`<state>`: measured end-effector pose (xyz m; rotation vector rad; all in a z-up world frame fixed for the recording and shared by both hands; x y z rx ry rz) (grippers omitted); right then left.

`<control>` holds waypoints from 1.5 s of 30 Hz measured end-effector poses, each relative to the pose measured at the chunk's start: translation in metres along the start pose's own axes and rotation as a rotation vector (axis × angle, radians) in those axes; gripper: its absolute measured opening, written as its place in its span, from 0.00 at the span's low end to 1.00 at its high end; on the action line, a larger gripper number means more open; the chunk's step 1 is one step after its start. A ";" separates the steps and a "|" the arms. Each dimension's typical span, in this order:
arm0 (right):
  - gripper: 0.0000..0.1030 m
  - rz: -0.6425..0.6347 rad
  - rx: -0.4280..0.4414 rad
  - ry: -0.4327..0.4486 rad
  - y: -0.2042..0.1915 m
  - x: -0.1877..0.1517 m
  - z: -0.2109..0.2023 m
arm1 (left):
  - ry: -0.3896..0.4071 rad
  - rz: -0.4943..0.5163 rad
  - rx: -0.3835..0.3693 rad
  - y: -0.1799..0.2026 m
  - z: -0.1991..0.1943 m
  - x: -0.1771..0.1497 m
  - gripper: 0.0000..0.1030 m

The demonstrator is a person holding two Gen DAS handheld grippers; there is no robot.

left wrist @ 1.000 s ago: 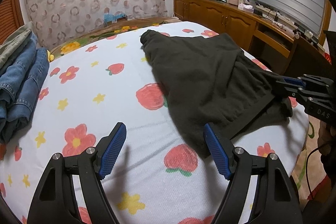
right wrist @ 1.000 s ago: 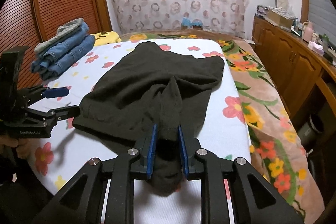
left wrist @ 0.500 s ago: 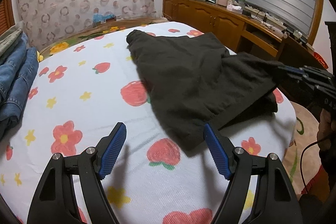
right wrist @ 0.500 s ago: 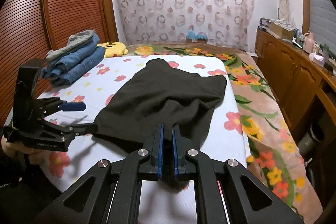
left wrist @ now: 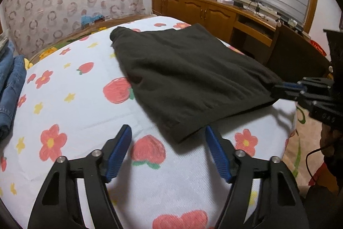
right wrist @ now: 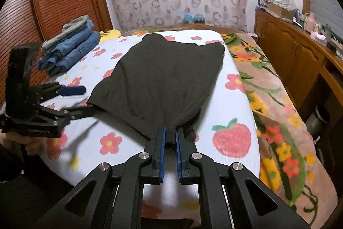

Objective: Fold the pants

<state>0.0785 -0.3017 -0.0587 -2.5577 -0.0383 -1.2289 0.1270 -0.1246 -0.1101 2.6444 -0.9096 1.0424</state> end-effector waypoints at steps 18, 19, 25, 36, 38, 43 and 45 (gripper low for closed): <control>0.34 0.020 -0.017 -0.038 0.006 -0.010 0.013 | 0.046 0.023 -0.015 0.000 -0.020 0.008 0.13; 0.33 0.021 -0.008 -0.041 0.005 -0.010 0.014 | 0.047 0.024 -0.011 0.000 -0.022 0.008 0.13; 0.12 -0.001 0.038 -0.047 0.001 -0.010 0.012 | 0.043 0.009 -0.004 -0.004 -0.020 0.004 0.12; 0.11 -0.039 0.069 -0.019 -0.005 -0.012 -0.008 | 0.070 0.010 -0.002 0.000 -0.044 -0.001 0.11; 0.11 -0.043 0.071 -0.020 -0.007 -0.014 -0.011 | 0.070 0.011 -0.007 0.002 -0.049 -0.005 0.11; 0.11 -0.046 0.077 -0.025 -0.008 -0.016 -0.015 | 0.063 0.015 -0.010 0.007 -0.055 -0.015 0.11; 0.11 -0.043 0.078 -0.030 -0.007 -0.018 -0.013 | 0.060 0.011 -0.012 0.007 -0.055 -0.017 0.11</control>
Point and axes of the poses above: each gripper's, at about its wrist camera, not at the fingertips, and z roughly the way its jaws point, y to its right, x to its top, the point moved 2 cm from there along z, roughly the way its jaws point, and after that the axes turned 10 degrees about z, right-handed, at the moved point
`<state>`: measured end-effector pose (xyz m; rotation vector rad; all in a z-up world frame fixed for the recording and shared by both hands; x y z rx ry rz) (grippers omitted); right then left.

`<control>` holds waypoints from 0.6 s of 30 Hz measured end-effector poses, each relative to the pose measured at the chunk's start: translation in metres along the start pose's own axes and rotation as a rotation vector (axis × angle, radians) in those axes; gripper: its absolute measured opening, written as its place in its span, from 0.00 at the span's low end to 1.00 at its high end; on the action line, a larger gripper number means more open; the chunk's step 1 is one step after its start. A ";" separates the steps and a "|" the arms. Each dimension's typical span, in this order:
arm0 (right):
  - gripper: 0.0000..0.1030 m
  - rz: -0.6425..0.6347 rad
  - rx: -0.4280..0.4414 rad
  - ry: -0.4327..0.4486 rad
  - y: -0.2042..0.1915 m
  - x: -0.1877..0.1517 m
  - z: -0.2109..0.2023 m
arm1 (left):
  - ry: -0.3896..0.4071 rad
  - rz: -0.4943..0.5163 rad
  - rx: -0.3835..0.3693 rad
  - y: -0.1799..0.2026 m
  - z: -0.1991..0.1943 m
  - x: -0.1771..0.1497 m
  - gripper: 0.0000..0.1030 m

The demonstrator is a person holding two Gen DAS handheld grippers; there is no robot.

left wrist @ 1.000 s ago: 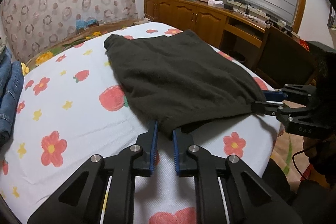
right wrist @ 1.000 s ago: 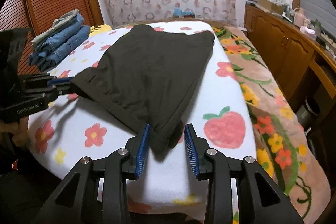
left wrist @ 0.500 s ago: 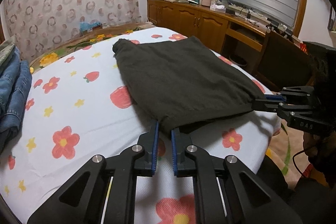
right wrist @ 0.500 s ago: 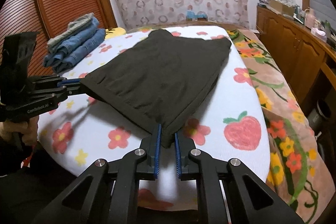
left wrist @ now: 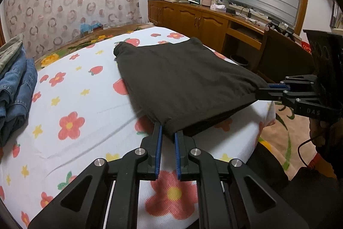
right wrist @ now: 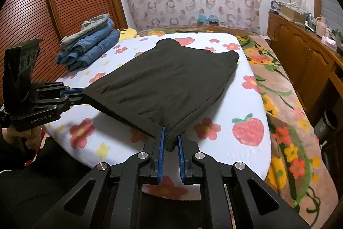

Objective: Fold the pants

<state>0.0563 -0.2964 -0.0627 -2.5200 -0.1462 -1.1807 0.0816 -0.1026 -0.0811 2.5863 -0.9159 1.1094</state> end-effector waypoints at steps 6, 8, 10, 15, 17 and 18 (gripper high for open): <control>0.11 0.018 0.003 -0.014 -0.005 0.002 0.001 | -0.005 -0.009 -0.003 0.000 -0.003 -0.002 0.11; 0.11 0.024 0.005 -0.009 -0.005 0.003 -0.002 | -0.003 -0.009 -0.001 0.000 -0.006 -0.002 0.11; 0.14 0.027 0.004 -0.003 -0.005 0.004 -0.005 | -0.003 -0.009 -0.001 0.000 -0.009 -0.003 0.15; 0.16 0.022 -0.011 0.017 -0.005 0.005 -0.009 | 0.011 -0.032 0.028 -0.011 -0.015 0.001 0.44; 0.16 0.011 -0.021 0.023 -0.005 0.005 -0.011 | 0.014 -0.042 0.035 -0.016 -0.015 0.003 0.48; 0.16 0.009 -0.023 0.027 -0.005 0.005 -0.013 | 0.012 -0.044 0.038 -0.018 -0.014 0.004 0.55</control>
Point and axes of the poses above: each gripper's, at about its wrist camera, not at the fingertips, and z roughly the way its jaws point, y to its right, x to its top, the point moved 2 cm from there along z, roughly the way its jaws point, and after that the axes turned 10 degrees about z, right-handed, at the moved point
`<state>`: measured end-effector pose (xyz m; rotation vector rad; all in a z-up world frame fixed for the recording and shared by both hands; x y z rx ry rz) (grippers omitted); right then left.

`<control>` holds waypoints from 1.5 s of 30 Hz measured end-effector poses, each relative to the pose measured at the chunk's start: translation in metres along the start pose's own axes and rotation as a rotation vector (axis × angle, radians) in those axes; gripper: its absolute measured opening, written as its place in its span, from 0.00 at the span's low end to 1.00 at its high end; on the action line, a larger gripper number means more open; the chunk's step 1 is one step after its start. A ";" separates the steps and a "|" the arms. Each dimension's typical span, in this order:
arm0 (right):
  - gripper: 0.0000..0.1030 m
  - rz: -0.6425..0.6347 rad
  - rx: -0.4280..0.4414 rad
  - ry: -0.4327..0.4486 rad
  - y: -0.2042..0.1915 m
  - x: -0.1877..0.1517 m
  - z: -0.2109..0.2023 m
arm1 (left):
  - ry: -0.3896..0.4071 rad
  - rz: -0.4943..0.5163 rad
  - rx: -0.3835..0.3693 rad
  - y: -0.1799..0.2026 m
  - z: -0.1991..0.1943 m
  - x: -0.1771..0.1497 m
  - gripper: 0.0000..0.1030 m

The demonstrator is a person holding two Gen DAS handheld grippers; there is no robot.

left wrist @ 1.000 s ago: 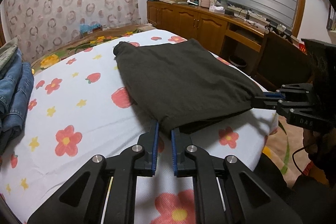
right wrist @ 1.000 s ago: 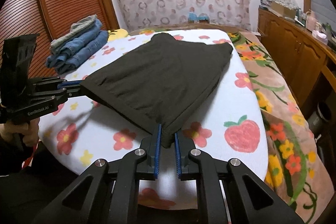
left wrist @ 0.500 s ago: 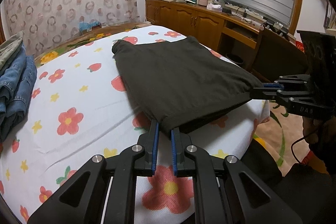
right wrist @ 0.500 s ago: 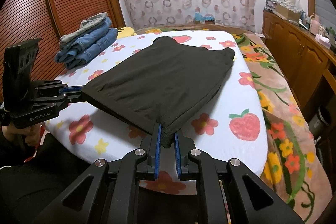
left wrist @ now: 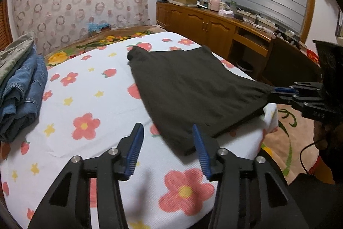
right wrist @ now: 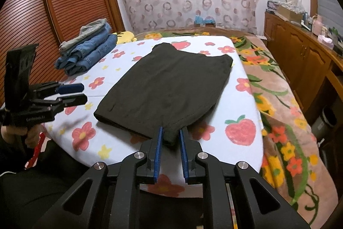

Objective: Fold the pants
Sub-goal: 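Open both tools and release the folded black garment, then grip the black garment's edge with both tools and lift it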

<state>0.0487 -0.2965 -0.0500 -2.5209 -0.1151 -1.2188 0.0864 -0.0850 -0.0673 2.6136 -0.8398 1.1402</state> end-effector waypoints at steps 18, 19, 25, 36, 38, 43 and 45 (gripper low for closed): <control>0.39 -0.005 -0.064 0.068 0.021 0.030 0.021 | -0.010 0.022 0.026 -0.034 0.057 0.052 0.75; 0.39 0.000 -0.064 0.071 0.023 0.035 0.028 | -0.017 0.024 0.028 -0.036 0.062 0.055 0.75; 0.39 0.001 -0.061 0.055 0.036 0.059 0.065 | -0.047 0.005 0.024 -0.053 0.089 0.073 0.75; 0.39 -0.002 -0.079 -0.014 0.062 0.085 0.109 | -0.064 -0.044 0.042 -0.083 0.130 0.102 0.66; 0.39 -0.001 -0.078 -0.033 0.066 0.089 0.117 | -0.075 -0.053 0.037 -0.088 0.138 0.105 0.63; 0.39 -0.006 -0.064 -0.072 0.073 0.099 0.129 | -0.105 -0.055 0.023 -0.095 0.158 0.112 0.52; 0.39 -0.002 -0.054 -0.089 0.074 0.100 0.131 | -0.114 -0.056 0.018 -0.096 0.165 0.114 0.52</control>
Point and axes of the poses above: each gripper's, at about its wrist camera, not at the fingertips, and z roughly the way its jaws point, y to its right, x to its top, the point moved 2 cm from there along z, roughly the way its jaws point, and after that the axes turned 10 degrees about z, right-handed, at the moved point
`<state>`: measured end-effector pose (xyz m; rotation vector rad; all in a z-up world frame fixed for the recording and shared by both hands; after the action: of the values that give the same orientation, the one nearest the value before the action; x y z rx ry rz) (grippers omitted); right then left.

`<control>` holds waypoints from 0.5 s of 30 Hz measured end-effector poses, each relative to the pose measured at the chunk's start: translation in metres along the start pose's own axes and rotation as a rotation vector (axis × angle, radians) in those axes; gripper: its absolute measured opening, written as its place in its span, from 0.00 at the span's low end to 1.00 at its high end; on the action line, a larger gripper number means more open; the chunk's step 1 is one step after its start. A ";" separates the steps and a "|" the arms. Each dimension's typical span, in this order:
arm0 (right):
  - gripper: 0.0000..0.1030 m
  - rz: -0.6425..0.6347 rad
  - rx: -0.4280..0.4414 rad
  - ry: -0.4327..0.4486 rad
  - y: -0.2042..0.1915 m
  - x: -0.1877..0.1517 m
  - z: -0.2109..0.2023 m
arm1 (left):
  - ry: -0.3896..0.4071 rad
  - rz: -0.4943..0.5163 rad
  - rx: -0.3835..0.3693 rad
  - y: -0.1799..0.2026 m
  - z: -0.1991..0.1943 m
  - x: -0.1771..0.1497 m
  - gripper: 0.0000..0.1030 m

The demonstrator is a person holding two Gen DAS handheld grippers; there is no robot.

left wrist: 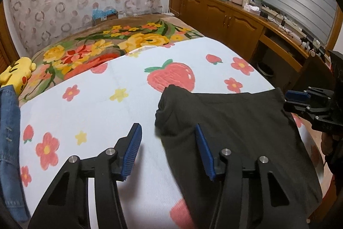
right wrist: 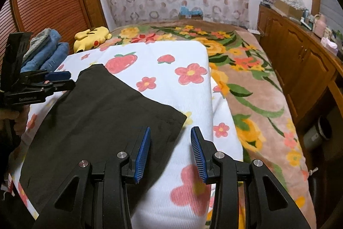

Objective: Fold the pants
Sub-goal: 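Grip the black garment's edge with both tools and lift it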

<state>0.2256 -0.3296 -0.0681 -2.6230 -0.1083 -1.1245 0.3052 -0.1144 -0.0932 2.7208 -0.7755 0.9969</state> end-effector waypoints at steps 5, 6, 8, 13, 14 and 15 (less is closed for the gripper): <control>0.39 -0.001 0.016 -0.029 0.002 0.004 0.005 | -0.022 0.001 -0.019 -0.002 0.013 0.006 0.47; 0.39 -0.001 0.018 -0.035 0.002 0.004 0.006 | -0.024 -0.001 -0.022 -0.002 0.015 0.006 0.45; 0.39 -0.004 0.020 -0.034 0.001 0.006 0.005 | -0.031 -0.012 -0.031 -0.004 0.019 0.007 0.41; 0.39 -0.032 0.037 -0.049 -0.002 0.014 0.011 | -0.023 -0.014 -0.054 -0.004 0.021 0.007 0.27; 0.37 -0.043 0.038 -0.051 -0.003 0.014 0.012 | -0.023 -0.012 -0.057 -0.003 0.022 0.007 0.25; 0.32 -0.056 0.043 -0.055 -0.005 0.014 0.013 | -0.023 -0.010 -0.061 -0.003 0.022 0.006 0.19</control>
<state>0.2435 -0.3220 -0.0651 -2.6282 -0.2158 -1.0558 0.3228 -0.1211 -0.1057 2.6861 -0.7817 0.9254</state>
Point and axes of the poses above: each gripper's, at about its wrist camera, not at the fingertips, and z roughly the way its jaws point, y to its right, x to its top, the point moved 2 cm from there along z, roughly the way its jaws point, and after that the axes turned 10 degrees about z, right-handed, at the moved point
